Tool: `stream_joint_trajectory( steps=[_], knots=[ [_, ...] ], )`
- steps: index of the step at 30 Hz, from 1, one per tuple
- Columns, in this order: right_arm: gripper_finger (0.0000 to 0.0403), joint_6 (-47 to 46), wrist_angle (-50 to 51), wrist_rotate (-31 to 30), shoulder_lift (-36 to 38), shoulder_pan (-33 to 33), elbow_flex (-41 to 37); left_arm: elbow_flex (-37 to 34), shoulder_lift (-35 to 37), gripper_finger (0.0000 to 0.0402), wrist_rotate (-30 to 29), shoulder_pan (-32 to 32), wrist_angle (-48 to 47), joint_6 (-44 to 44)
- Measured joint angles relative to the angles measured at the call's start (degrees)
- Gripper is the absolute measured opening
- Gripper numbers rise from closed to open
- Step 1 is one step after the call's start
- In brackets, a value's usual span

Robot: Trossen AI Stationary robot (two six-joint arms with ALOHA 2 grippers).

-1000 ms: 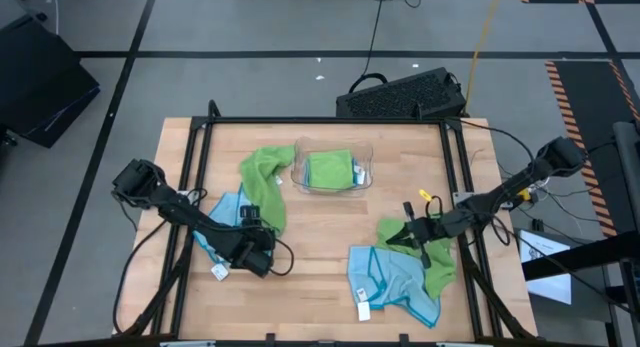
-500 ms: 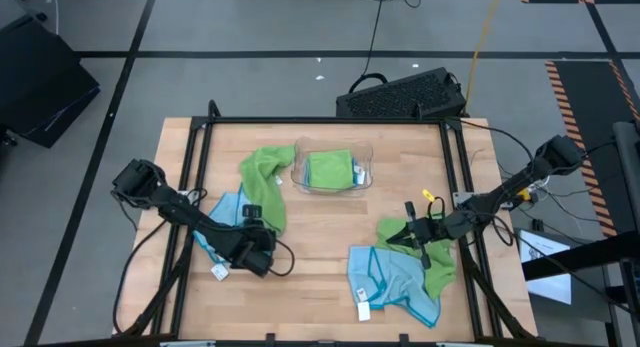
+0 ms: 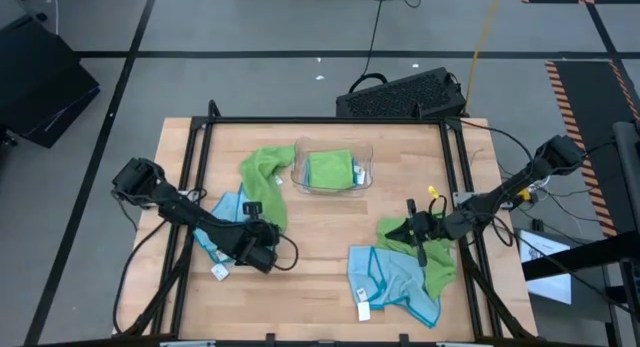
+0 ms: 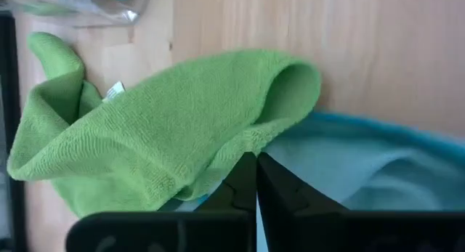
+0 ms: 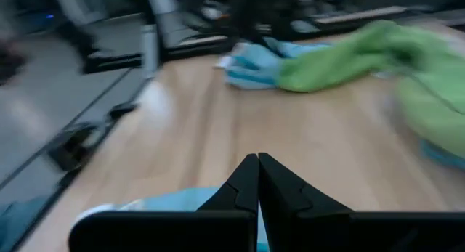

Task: Fold microfiber towels
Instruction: Fold the left green microfiber cloth

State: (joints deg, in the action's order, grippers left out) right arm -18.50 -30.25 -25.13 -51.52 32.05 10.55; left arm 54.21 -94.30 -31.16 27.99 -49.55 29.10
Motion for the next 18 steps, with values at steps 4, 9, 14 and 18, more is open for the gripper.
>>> stream_joint_trajectory(
  steps=[4,9,14,18],
  knots=[
    [0.0,-4.4,-1.0,-5.2,-3.4,0.7,0.0,3.8,0.6,0.0006,-1.2,-0.3,-0.4,5.5],
    [0.0,-5.9,-9.8,-6.8,-10.3,2.2,0.2,11.0,0.7,0.0005,-5.8,0.4,-1.6,4.5],
    [0.0,-5.7,-13.0,-8.3,-17.7,3.5,5.0,16.7,0.7,0.0003,-10.9,1.4,-1.5,3.6],
    [0.0,-3.4,-12.9,-9.4,-24.5,4.5,11.8,17.7,0.7,0.0005,-14.5,2.6,0.4,4.6]
  ],
)
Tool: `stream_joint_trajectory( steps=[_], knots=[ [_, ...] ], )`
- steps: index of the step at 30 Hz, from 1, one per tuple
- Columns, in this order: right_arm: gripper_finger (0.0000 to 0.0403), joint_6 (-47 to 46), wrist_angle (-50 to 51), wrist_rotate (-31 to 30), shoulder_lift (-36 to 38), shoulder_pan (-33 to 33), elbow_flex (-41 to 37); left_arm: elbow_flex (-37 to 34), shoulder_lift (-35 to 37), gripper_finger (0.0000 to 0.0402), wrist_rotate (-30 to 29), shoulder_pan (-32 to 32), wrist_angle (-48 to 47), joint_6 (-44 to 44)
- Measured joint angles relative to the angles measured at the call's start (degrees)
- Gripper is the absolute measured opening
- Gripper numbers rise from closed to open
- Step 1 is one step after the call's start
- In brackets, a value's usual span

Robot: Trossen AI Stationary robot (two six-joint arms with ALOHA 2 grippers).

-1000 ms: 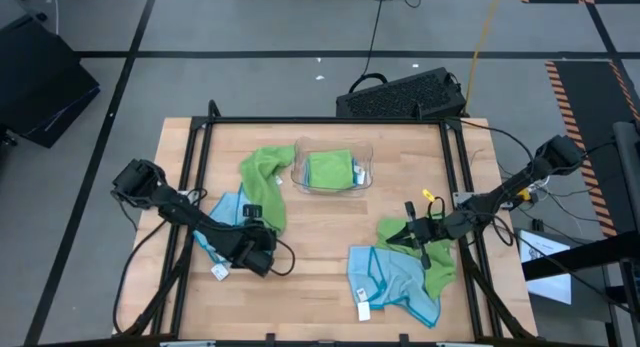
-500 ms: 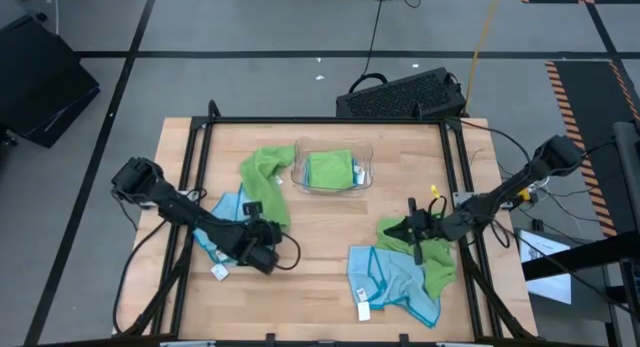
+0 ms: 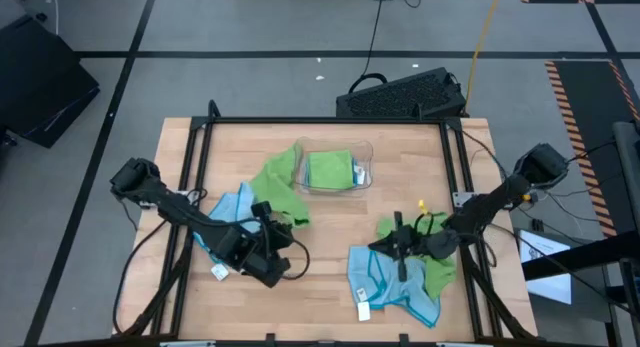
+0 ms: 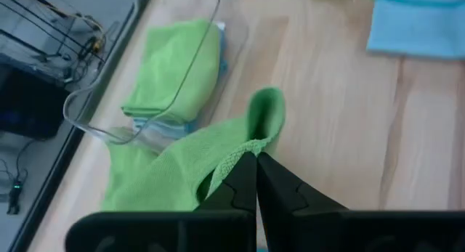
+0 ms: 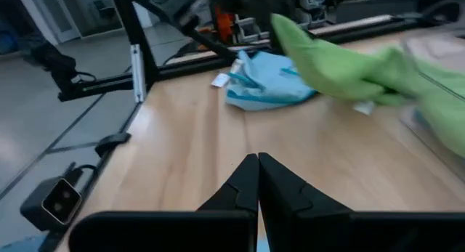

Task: Fold microfiber towels
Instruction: Fold the left green microfiber cloth

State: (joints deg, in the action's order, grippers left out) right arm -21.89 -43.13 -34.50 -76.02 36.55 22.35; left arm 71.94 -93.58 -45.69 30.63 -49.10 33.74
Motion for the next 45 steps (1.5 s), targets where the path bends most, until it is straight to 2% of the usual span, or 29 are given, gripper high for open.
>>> stream_joint_trajectory(
  steps=[6,10,13,16,22,26,29,32,36,38,45],
  knots=[
    [0.0,4.2,0.0,-0.3,-11.5,1.4,8.3,-1.0,-1.7,0.0005,-5.5,3.2,8.3,6.8],
    [0.0,2.9,-0.7,-0.6,-19.3,4.1,11.8,-0.9,-3.6,0.0003,-5.3,5.3,17.4,0.7],
    [0.0,5.9,-3.0,-3.4,-23.8,6.0,14.3,-0.9,-4.7,0.0005,-5.4,6.7,23.3,-1.8],
    [0.0,10.2,-4.7,-6.1,-26.2,6.7,15.5,-0.9,-5.3,0.0005,-5.7,7.7,26.7,-4.5],
    [0.0,14.4,-5.0,-6.0,-29.3,7.9,15.4,-0.9,-5.4,0.0005,-5.9,7.5,32.6,-7.8],
    [0.0,14.8,-7.9,-6.0,-29.6,8.0,15.4,-0.9,-5.4,0.0003,-5.4,7.7,32.8,-7.8],
    [0.0003,19.9,-12.9,-5.9,-29.6,8.0,15.4,-0.9,-5.4,0.0006,-5.4,7.6,32.7,-9.0],
    [0.0023,26.1,-17.3,-2.7,-29.6,8.0,15.4,-0.9,-5.4,0.0003,-5.3,7.4,32.7,-9.3],
    [0.007,31.9,-20.7,6.2,-29.6,8.6,15.4,-0.9,-5.4,0.0006,-2.9,7.3,32.9,-6.4],
    [0.0095,33.2,-20.6,6.6,-29.6,9.0,15.4,-0.9,-5.4,0.0007,-2.0,7.3,32.9,-4.0],
    [0.0169,36.8,-22.1,1.1,-29.6,9.3,15.4,-0.9,-5.4,0.0007,1.7,7.3,32.9,4.3]
  ],
)
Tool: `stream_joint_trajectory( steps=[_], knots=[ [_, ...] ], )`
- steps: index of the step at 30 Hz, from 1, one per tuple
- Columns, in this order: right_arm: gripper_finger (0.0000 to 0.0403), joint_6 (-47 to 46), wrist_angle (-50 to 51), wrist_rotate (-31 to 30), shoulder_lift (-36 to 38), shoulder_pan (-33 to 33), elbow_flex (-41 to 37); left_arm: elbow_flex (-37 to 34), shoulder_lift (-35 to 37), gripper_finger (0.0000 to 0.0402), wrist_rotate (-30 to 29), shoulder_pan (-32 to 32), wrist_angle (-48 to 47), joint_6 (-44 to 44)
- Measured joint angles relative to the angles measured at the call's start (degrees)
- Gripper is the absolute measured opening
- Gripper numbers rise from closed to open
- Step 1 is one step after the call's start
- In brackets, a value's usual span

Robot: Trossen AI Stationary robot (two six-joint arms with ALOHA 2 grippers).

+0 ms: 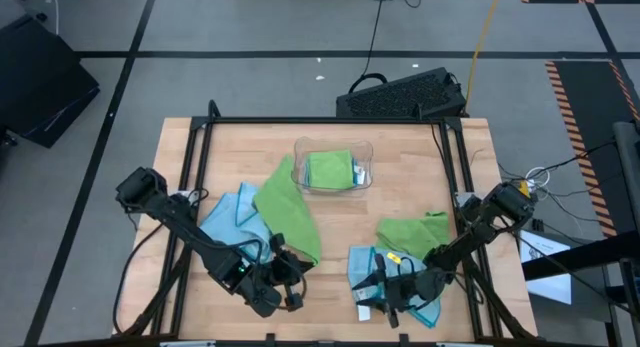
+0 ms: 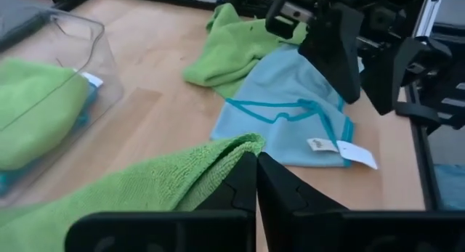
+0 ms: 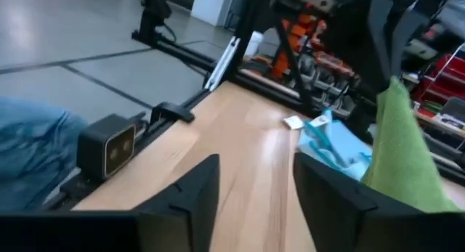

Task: Fold microfiber towels
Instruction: Fold the left green microfiber cloth

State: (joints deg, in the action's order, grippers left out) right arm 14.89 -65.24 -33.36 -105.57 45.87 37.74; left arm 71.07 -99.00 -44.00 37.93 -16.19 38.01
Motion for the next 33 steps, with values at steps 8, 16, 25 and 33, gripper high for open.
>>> stream_joint_trajectory(
  steps=[8,16,25,33],
  knots=[
    [0.0229,-4.1,-8.6,0.4,0.1,-0.1,0.0,0.0,0.0,0.0007,0.0,-0.7,0.4,2.7],
    [0.0243,-11.6,-10.5,1.4,0.1,-3.8,0.0,-0.2,-2.5,0.0005,2.6,-2.3,10.4,-2.2],
    [0.0243,-14.4,11.9,3.6,8.2,-0.7,0.0,-0.1,-4.2,0.0006,4.4,-3.3,19.0,-0.4],
    [0.0242,-15.4,34.3,3.6,20.3,1.5,0.0,0.0,-4.7,0.0005,3.2,-4.7,34.9,-5.6]
  ],
)
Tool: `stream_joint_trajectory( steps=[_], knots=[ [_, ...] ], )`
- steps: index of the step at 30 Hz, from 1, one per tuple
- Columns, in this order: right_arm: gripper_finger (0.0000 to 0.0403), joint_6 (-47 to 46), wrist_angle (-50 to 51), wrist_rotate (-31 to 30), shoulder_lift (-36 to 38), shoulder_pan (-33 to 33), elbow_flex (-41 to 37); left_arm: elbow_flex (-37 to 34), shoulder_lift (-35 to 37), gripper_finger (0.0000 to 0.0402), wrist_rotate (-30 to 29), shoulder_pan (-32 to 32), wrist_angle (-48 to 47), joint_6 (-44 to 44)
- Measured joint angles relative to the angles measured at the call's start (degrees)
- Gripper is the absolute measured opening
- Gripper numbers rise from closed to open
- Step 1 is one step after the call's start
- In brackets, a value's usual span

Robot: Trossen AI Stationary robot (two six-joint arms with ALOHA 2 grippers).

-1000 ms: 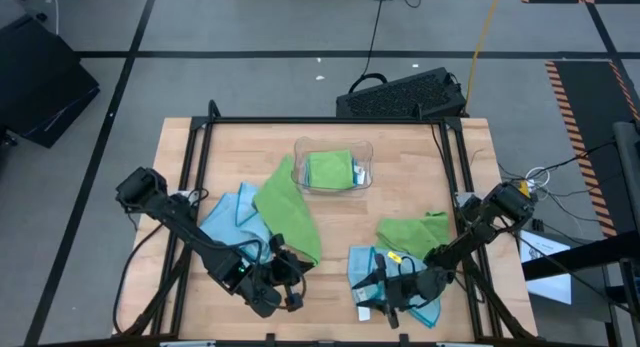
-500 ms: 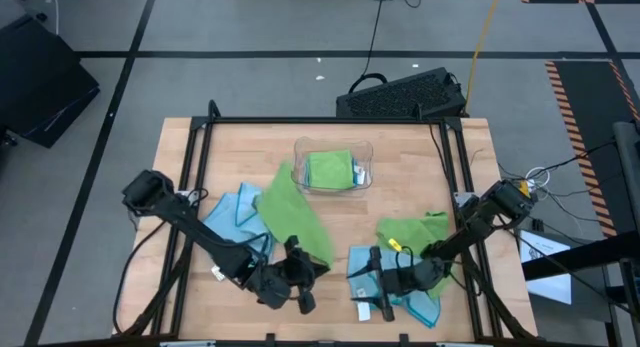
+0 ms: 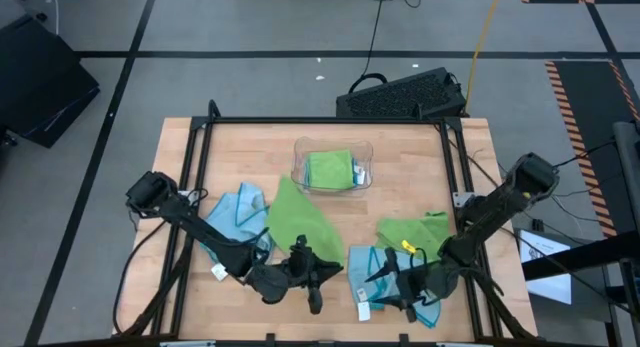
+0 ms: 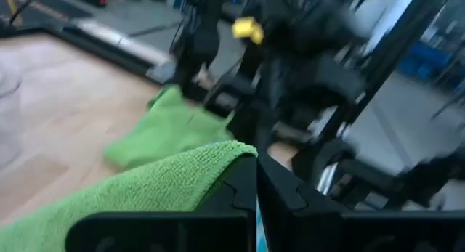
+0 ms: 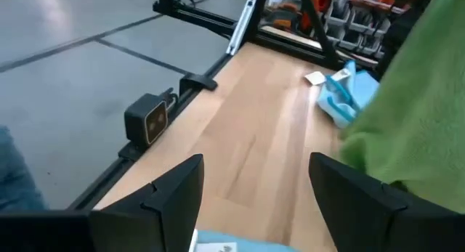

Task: Fold microfiber towels
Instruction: Fold the left green microfiber cloth

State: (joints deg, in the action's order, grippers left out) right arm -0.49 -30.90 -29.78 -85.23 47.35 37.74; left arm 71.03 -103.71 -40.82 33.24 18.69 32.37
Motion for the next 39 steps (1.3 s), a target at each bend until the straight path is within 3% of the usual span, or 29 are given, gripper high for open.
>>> stream_joint_trajectory(
  steps=[11,15,26,39],
  knots=[
    [0.0242,1.6,16.6,0.0,11.4,3.3,0.0,0.0,-2.2,0.0003,-3.5,-0.9,4.7,6.2],
    [0.0242,-0.9,22.0,3.4,15.0,4.4,-0.4,2.9,-5.6,0.0004,-5.4,-1.4,6.5,4.9],
    [0.0242,-3.3,17.8,4.5,23.0,6.0,-9.1,21.5,-18.9,0.0003,-8.5,-3.1,6.4,-15.3],
    [0.0242,-0.3,17.0,7.5,27.9,6.0,-11.6,22.9,-21.8,0.0003,-8.8,-5.6,5.4,-15.7]
  ],
)
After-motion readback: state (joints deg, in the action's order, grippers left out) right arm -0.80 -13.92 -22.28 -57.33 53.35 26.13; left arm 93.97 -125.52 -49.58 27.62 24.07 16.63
